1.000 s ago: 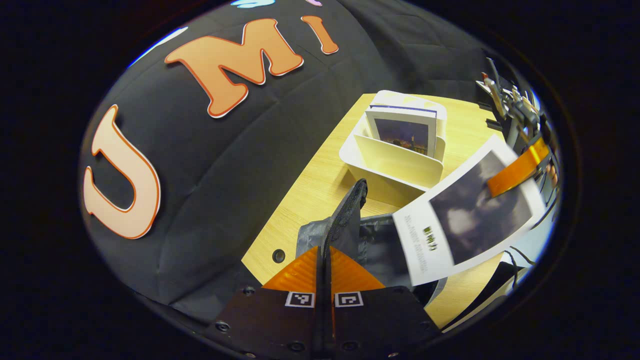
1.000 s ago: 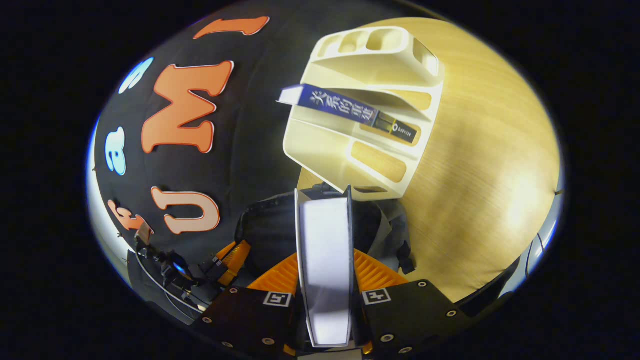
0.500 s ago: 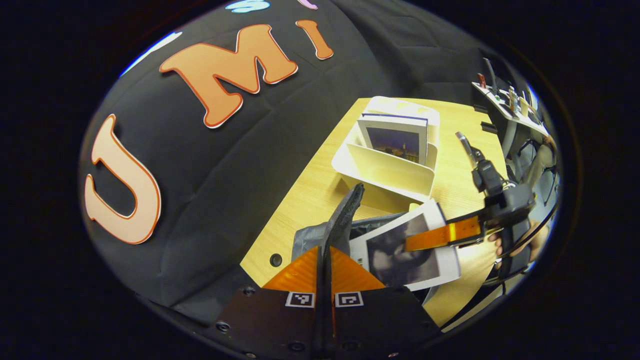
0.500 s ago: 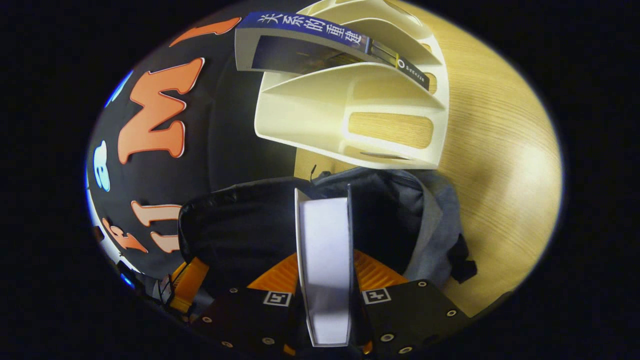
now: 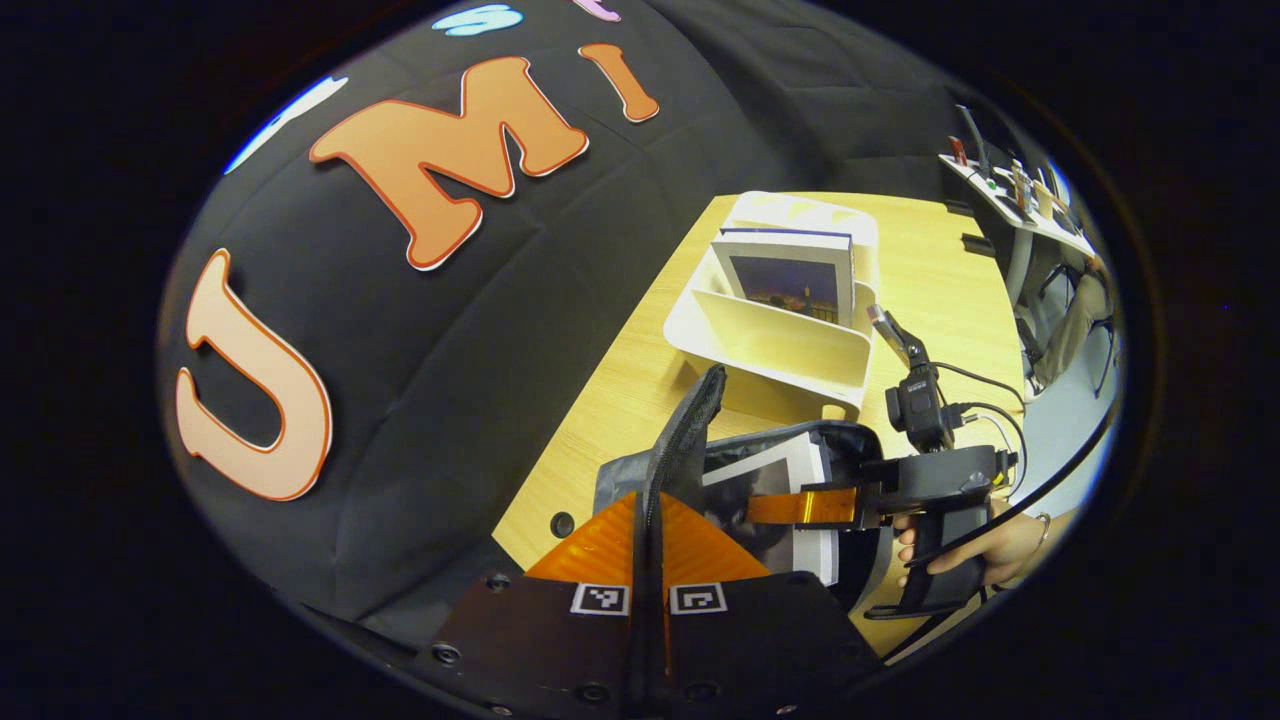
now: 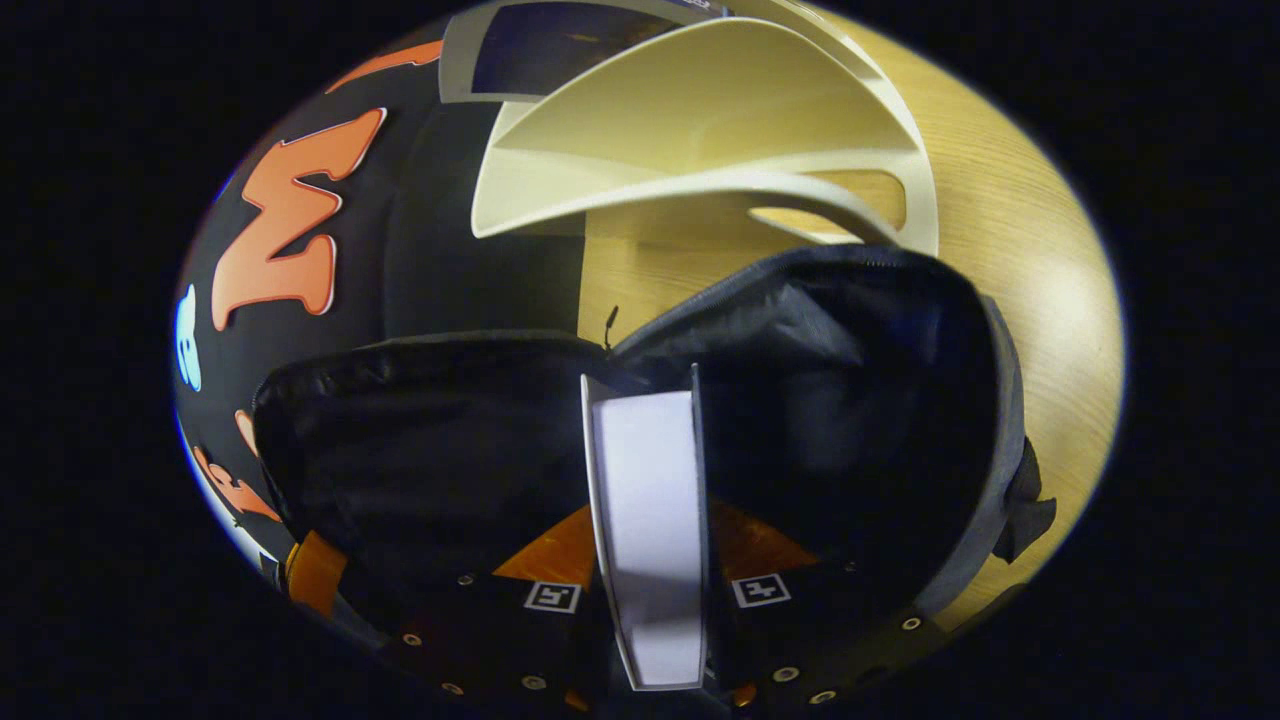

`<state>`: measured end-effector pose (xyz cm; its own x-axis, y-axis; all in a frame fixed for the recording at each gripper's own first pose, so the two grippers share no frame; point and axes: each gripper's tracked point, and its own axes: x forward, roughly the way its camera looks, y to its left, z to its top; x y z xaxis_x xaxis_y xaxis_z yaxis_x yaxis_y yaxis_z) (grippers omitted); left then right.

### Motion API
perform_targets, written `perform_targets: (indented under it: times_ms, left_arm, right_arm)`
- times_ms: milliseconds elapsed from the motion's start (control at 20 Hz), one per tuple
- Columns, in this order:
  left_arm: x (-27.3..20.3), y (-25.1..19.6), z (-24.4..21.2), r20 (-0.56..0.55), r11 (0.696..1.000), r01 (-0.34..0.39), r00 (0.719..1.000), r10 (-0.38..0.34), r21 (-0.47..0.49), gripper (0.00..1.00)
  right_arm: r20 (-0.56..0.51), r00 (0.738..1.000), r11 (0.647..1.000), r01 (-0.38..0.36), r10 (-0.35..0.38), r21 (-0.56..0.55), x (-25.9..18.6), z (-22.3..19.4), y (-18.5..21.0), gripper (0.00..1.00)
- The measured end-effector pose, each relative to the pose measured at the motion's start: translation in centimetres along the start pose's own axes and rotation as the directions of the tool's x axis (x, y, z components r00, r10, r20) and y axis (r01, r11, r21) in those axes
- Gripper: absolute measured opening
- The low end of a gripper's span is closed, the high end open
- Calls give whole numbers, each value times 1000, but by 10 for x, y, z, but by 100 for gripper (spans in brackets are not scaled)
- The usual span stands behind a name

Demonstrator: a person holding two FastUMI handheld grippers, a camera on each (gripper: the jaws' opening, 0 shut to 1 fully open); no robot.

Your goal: Open the schoolbag, grab two books from the bookshelf and put them into the schoolbag.

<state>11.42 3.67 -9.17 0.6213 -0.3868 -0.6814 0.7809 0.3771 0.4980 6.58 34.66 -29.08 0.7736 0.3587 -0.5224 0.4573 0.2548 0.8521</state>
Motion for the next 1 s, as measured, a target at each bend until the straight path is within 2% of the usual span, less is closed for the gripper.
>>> perform_targets:
  times_ms: [50, 150, 300, 350, 400, 650, 900, 1000]
  left_arm:
    - [1, -1, -2, -3, 1000, 8, 1000, -8, -11, 1]
    - [1, -2, -7, -5, 999, 17, 1000, -17, -34, 0]
    - [2, -4, -12, -1, 997, 32, 999, -32, -75, 1]
    - [2, -5, -13, -3, 996, 31, 1000, -31, -89, 1]
    - [3, -6, -15, -6, 995, 31, 999, -32, -97, 1]
    - [-1, -15, -15, -6, 995, 26, 1000, -27, -99, 0]
    - [-1, -22, -18, 4, 993, 22, 1000, -22, -119, 0]
    - [-5, -24, -19, 15, 988, 25, 1000, -23, -155, 1]
  right_arm:
    - [-7, 1000, 1000, 20, -21, -9, -1, -2, -4, 41]
    - [-5, 999, 998, 52, -52, -27, -10, -2, -11, 49]
    - [-21, 995, 994, 93, -95, -59, -30, -1, -18, 81]
    - [-26, 994, 992, 104, -106, -71, -38, 2, -21, 86]
    - [-33, 993, 990, 114, -117, -82, -44, 4, -24, 96]
    - [1, 990, 979, 138, -139, -152, -94, 31, -30, 98]
    - [67, 974, 949, 225, -216, -220, -147, 71, -51, 98]
    - [97, 959, 920, 282, -266, -271, -169, 86, -61, 99]
